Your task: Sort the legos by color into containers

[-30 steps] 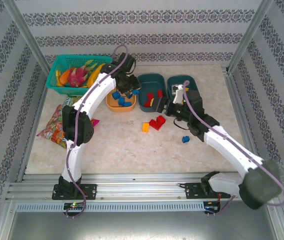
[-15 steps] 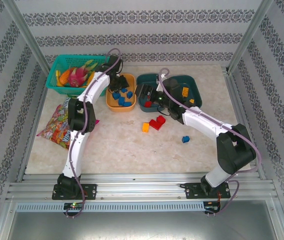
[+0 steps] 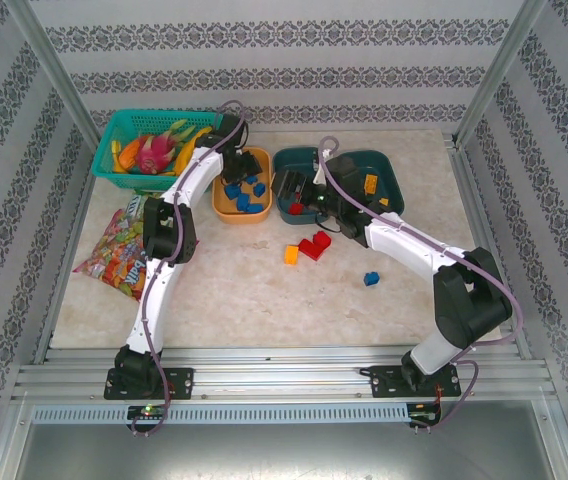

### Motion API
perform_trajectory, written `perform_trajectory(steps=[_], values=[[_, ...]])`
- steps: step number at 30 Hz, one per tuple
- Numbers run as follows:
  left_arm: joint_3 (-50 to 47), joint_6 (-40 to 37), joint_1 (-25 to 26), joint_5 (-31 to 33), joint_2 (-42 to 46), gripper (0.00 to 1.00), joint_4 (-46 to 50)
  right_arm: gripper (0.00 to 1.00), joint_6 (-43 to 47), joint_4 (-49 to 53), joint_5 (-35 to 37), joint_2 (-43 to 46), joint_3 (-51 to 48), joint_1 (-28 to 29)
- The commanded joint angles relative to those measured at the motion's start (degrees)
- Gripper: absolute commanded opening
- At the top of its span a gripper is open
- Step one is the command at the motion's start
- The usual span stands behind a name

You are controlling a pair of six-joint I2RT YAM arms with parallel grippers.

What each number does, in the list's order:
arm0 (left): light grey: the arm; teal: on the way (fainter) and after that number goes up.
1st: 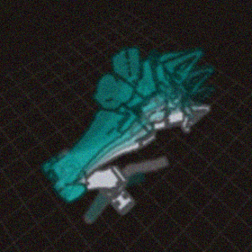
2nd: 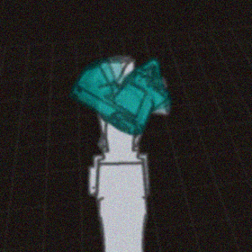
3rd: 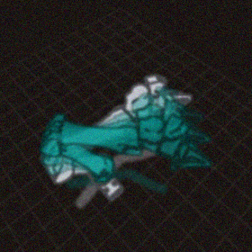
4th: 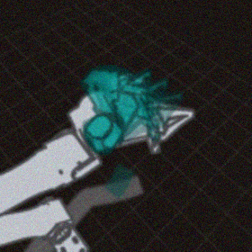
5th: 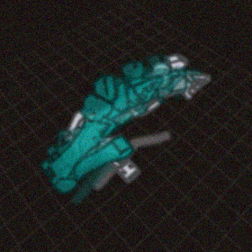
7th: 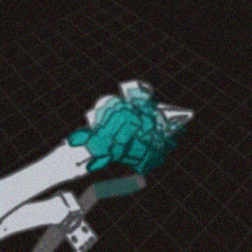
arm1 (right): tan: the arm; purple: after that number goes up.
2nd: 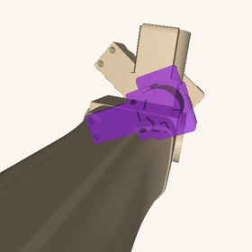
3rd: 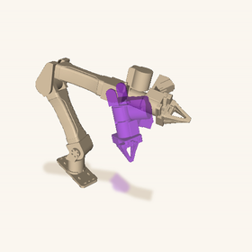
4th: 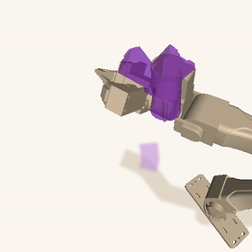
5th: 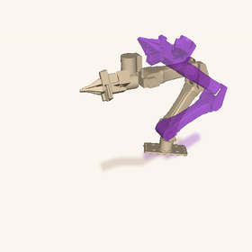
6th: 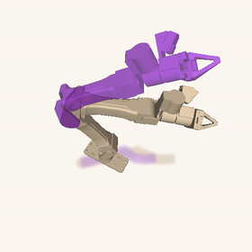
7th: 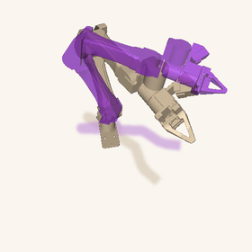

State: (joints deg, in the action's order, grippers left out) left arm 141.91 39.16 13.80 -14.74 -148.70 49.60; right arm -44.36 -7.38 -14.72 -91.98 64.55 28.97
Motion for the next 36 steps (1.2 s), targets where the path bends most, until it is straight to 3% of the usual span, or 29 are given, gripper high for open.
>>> perform_trajectory(steps=[1,4,9,15,20,22,27,36], values=[[1.2,-0.4,-0.8,0.6,1.3,0.5,2.4,0.96,3.2,6.5,3.4,2.6,2.2,-0.7],[0.8,-0.4,-0.7,-0.1,3.6,0.6,2.3,0.95,4.2,9.6,5.7,4.3,1.7,-0.5],[0.4,-0.3,-0.4,0.5,8.7,0.61,2.9,0.93,5.2,16.8,11.3,7.3,1.4,0.6],[-4.5,-2.6,1.2,5.8,19.6,0.63,1.8,0.92,4.8,20.9,17.4,10.8,0.1,2.3],[-18.5,-6.6,3.6,9.4,34.9,0.74,-7.5,0.91,4.3,23.1,20.3,12.3,-0.3,4.3],[-27.8,-3.7,3.4,8.6,40.9,0.98,-13.8,0.91,4.1,23.5,21.3,12.5,-0.7,5.2],[-45.0,7.9,0.6,0.3,49.7,1.0,-22.0,0.89,2.6,25.6,23.2,11.9,-1.4,7.3],[-69.9,1.2,8.6,1.7,67.2,0.97,-21.1,0.86,-4.3,29.6,27.2,8.3,-3.3,9.1]])
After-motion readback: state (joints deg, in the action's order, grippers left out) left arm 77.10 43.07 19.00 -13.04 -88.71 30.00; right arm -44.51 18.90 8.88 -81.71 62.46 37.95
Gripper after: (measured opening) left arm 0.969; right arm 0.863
